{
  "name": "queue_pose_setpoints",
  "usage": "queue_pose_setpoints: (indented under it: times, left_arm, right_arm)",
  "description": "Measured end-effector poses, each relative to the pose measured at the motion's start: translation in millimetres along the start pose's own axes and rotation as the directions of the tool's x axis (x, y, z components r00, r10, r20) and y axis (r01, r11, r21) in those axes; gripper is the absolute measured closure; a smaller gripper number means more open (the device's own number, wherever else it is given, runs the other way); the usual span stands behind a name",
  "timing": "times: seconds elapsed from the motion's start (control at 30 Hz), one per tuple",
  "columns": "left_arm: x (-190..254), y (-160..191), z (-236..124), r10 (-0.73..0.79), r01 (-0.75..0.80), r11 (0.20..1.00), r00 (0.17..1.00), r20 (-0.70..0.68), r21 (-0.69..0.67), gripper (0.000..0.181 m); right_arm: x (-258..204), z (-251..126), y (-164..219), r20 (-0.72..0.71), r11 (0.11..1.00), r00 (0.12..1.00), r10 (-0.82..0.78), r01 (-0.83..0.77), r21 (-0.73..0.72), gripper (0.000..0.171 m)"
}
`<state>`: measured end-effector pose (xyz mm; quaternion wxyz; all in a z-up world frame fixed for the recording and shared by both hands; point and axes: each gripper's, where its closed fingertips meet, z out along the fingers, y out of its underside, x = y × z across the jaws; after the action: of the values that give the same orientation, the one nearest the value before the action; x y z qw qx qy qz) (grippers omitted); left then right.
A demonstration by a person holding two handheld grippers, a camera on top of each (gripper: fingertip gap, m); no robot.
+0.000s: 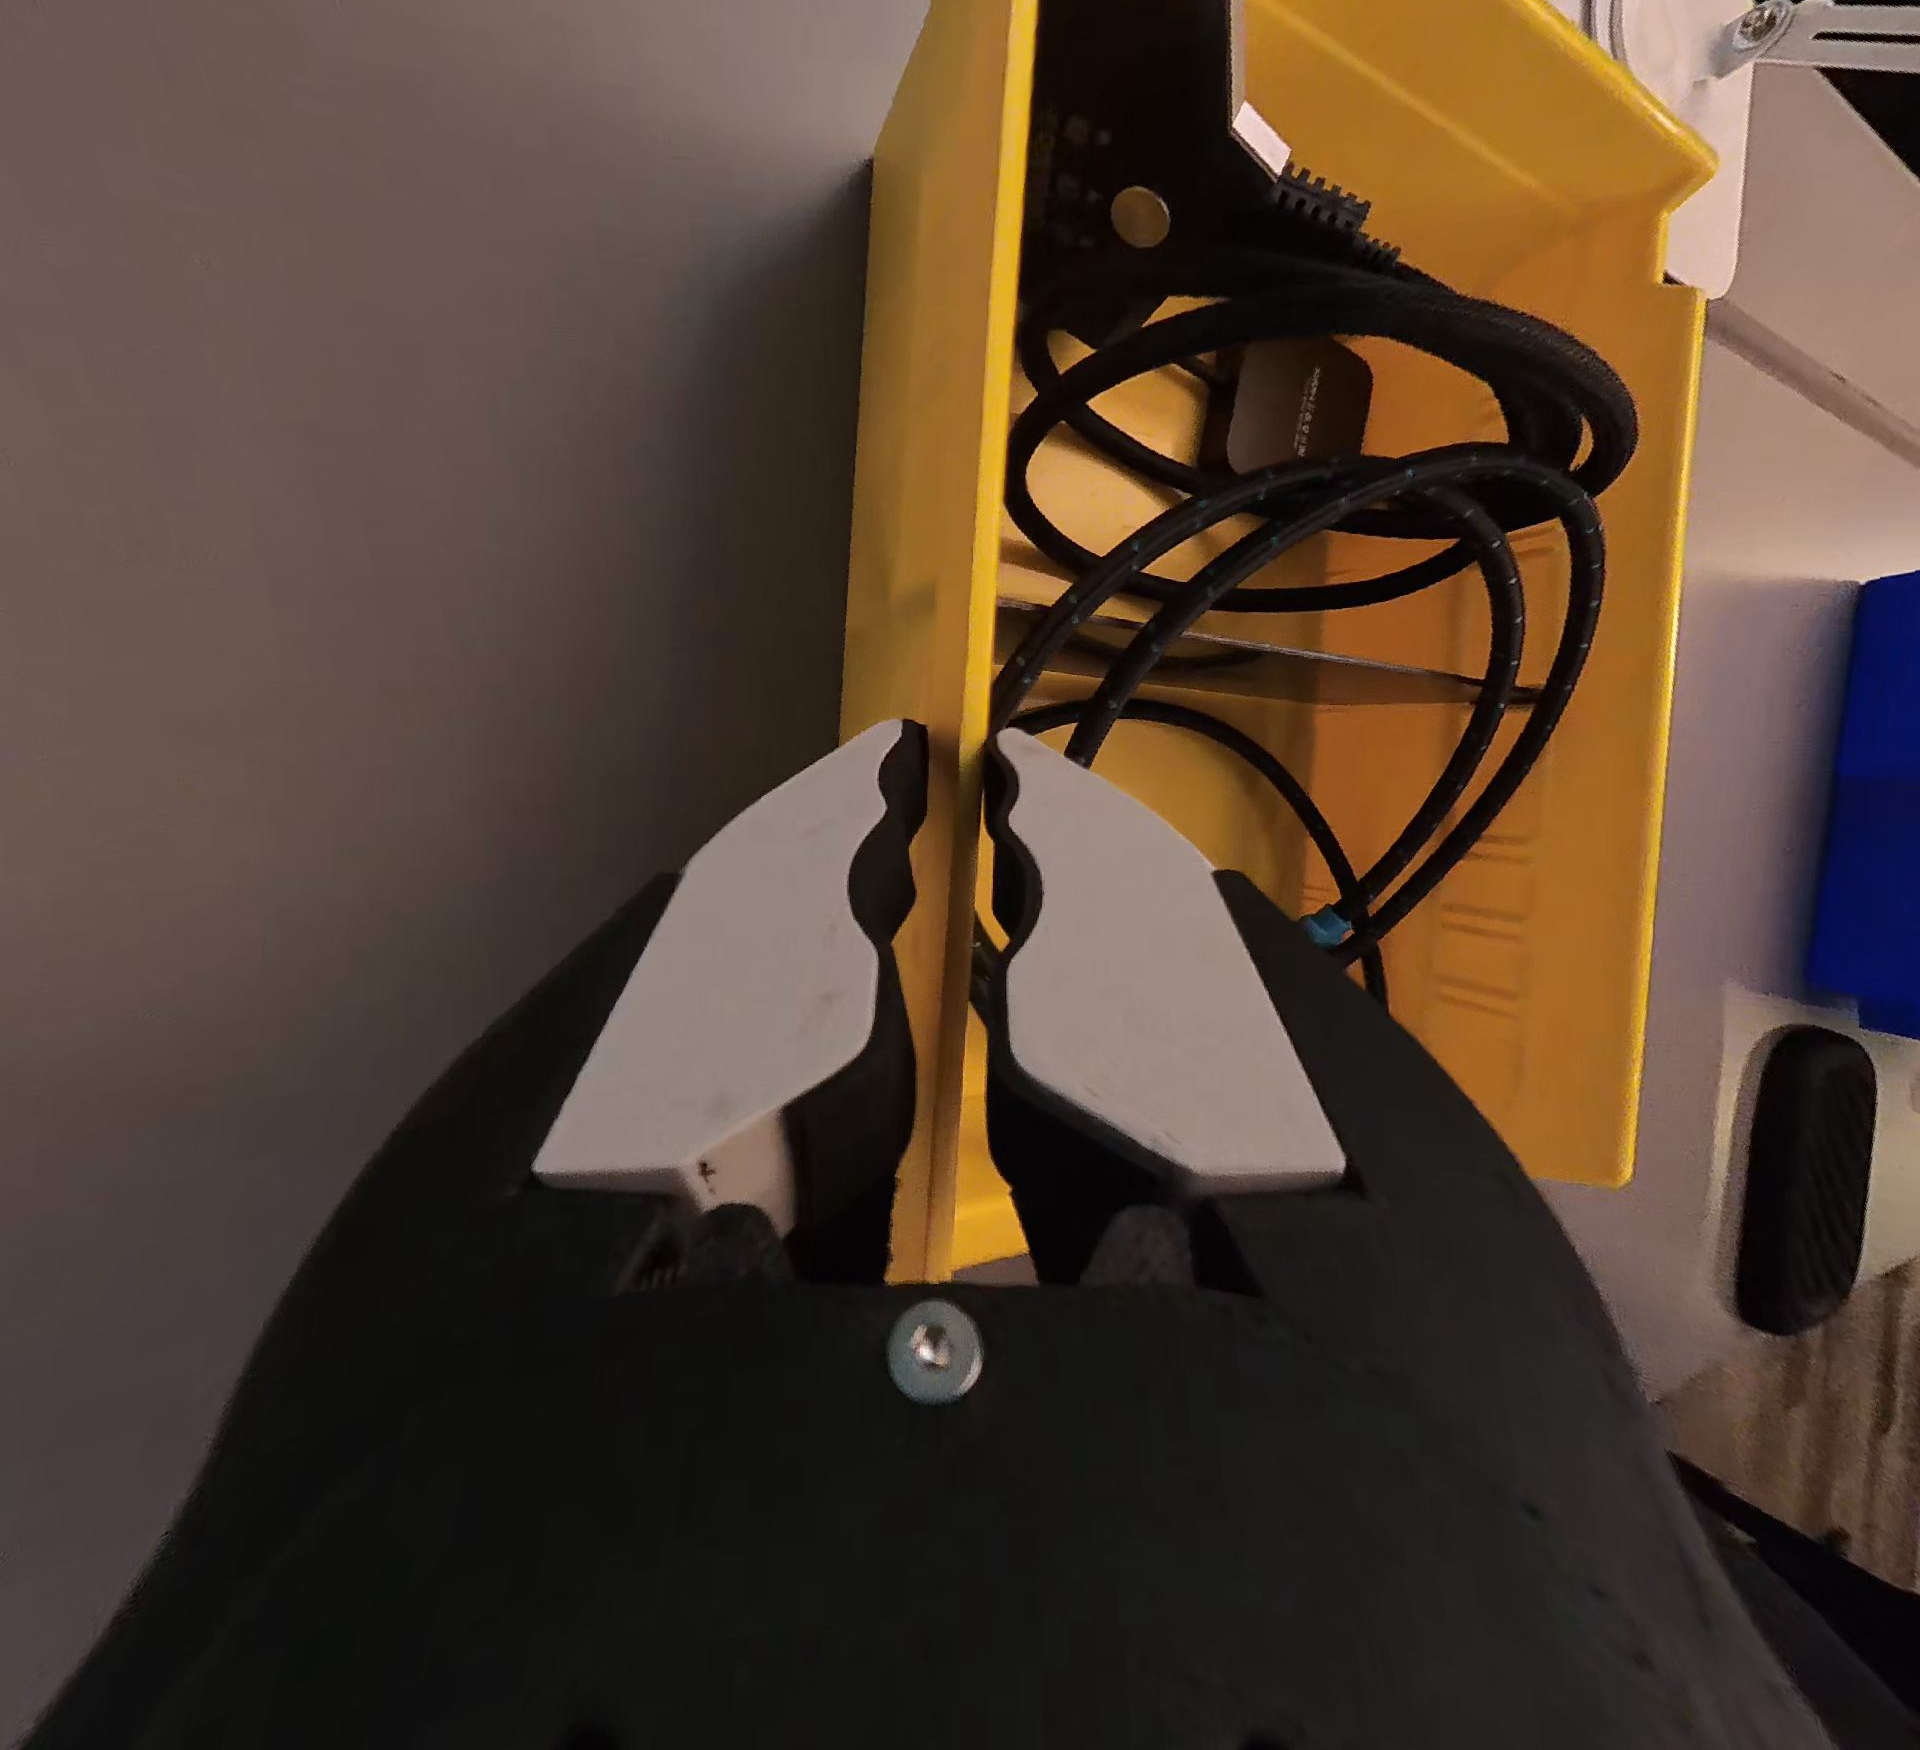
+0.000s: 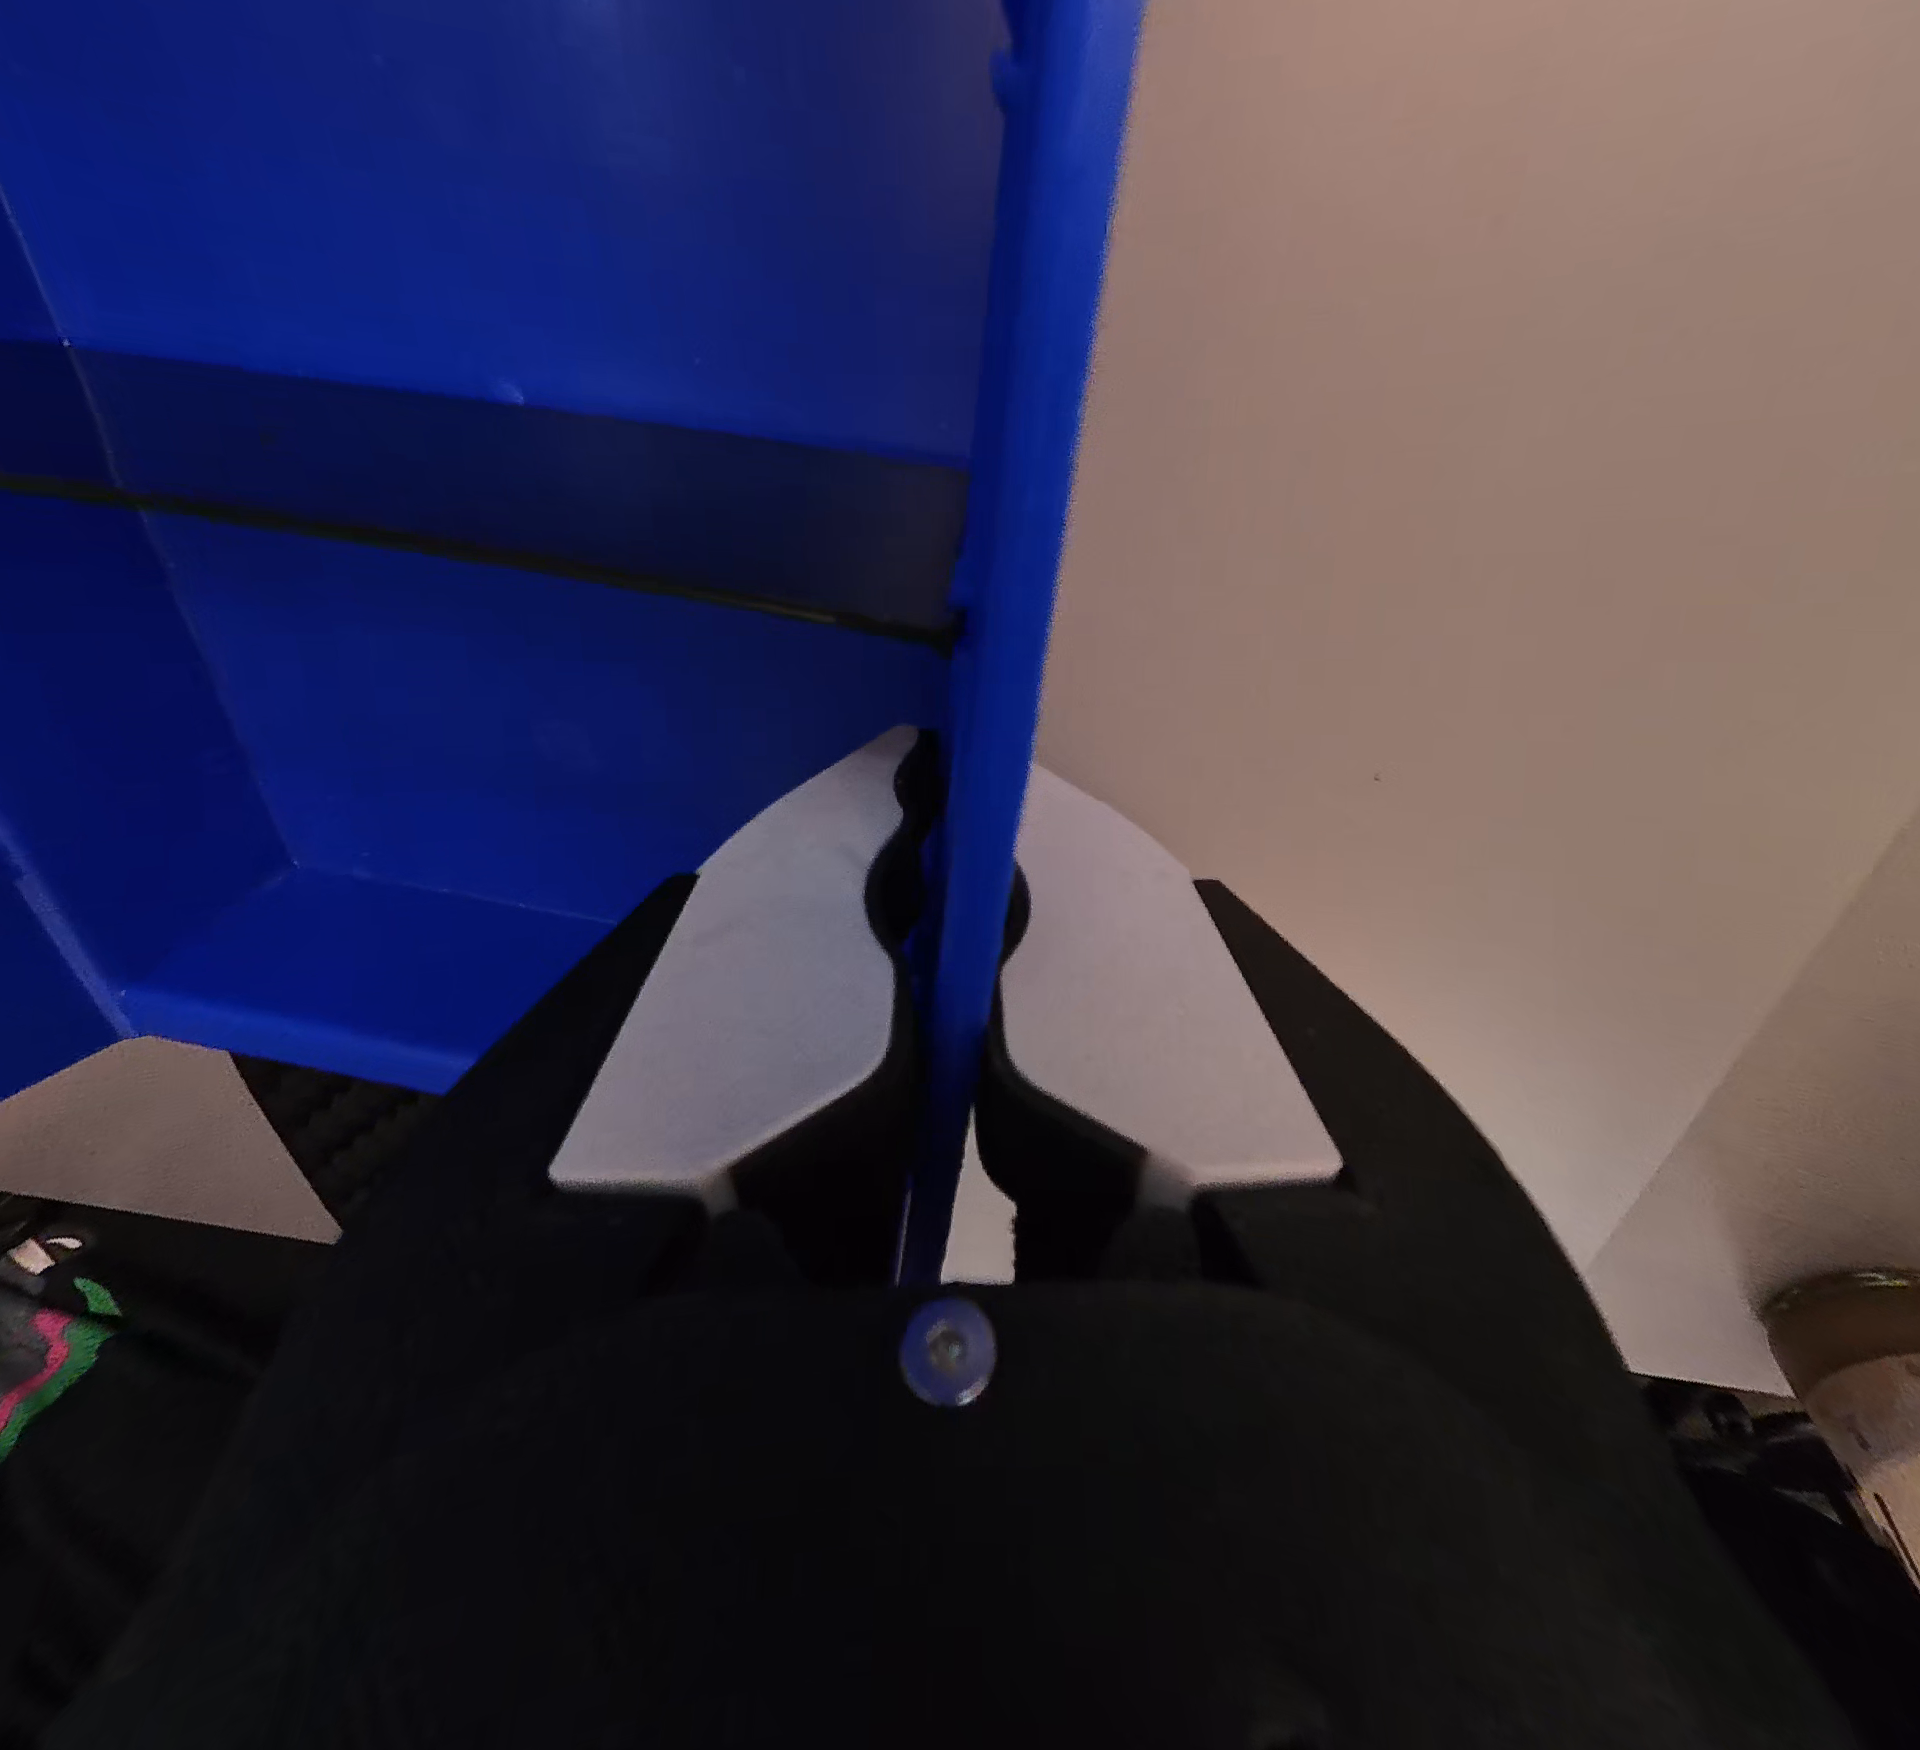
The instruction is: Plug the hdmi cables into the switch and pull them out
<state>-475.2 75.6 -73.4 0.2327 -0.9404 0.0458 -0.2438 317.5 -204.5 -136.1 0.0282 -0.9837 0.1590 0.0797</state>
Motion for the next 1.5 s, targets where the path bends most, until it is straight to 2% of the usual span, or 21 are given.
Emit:
queue_pose_setpoints:
  times: [0.27, 0.87, 0.9, 0.97, 1.07, 1.2, 1.3, 1.37, 1.43, 1.5]
  left_arm:
    - [0.6, -0.4, -0.2, -0.016, 0.016, 1.0, 0.999, -0.042, 0.009, 0.171]
    - [3.2, 1.0, -3.8, -0.002, 0.003, 1.0, 0.999, -0.044, 0.018, 0.169]
    - [7.0, 0.8, -8.5, 0.006, -0.004, 1.0, 0.998, -0.059, 0.028, 0.165]
    - [12.5, -5.5, -23.4, 0.026, -0.021, 0.996, 0.998, -0.06, 0.088, 0.16]
    - [24.4, -20.5, -47.2, 0.097, -0.086, 0.975, 0.994, -0.042, 0.207, 0.16]
    - [44.8, -42.4, -63.5, 0.258, -0.256, 0.905, 0.965, 0.04, 0.34, 0.155]
    - [56.2, -56.2, -63.2, 0.381, -0.42, 0.825, 0.907, 0.179, 0.378, 0.148]
    - [61.2, -62.5, -58.8, 0.433, -0.511, 0.777, 0.857, 0.277, 0.367, 0.131]
    - [67.4, -65.0, -50.1, 0.483, -0.586, 0.736, 0.805, 0.344, 0.34, 0.13]
    - [73.6, -64.9, -37.8, 0.524, -0.635, 0.713, 0.765, 0.374, 0.299, 0.129]
  right_arm:
    - [1.1, 0.0, -0.6, 0.0, 1.0, 1.0, -0.008, 0.008, -0.005, 0.166]
    - [4.4, 0.0, 2.8, 0.007, 1.0, 1.0, -0.02, 0.02, 0.003, 0.163]
    - [5.1, -0.2, 2.5, 0.0, 1.0, 1.0, -0.024, 0.024, 0.005, 0.162]
    - [5.7, -2.8, 1.0, -0.012, 0.999, 0.999, -0.035, 0.036, 0.017, 0.142]
    - [9.9, -16.8, -3.7, -0.066, 0.997, 0.997, -0.05, 0.055, 0.062, 0.131]
    - [8.7, -53.3, -13.8, -0.15, 0.979, 0.985, -0.079, 0.105, 0.176, 0.127]
    - [1.5, -92.8, -26.7, -0.226, 0.932, 0.969, -0.095, 0.167, 0.321, 0.126]
    - [-8.4, -123.9, -37.0, -0.27, 0.87, 0.958, -0.098, 0.214, 0.444, 0.127]
    - [-27.4, -160.5, -50.6, -0.304, 0.749, 0.946, -0.114, 0.283, 0.6, 0.127]
    - [-54.8, -199.4, -60.7, -0.32, 0.572, 0.938, -0.132, 0.336, 0.748, 0.127]
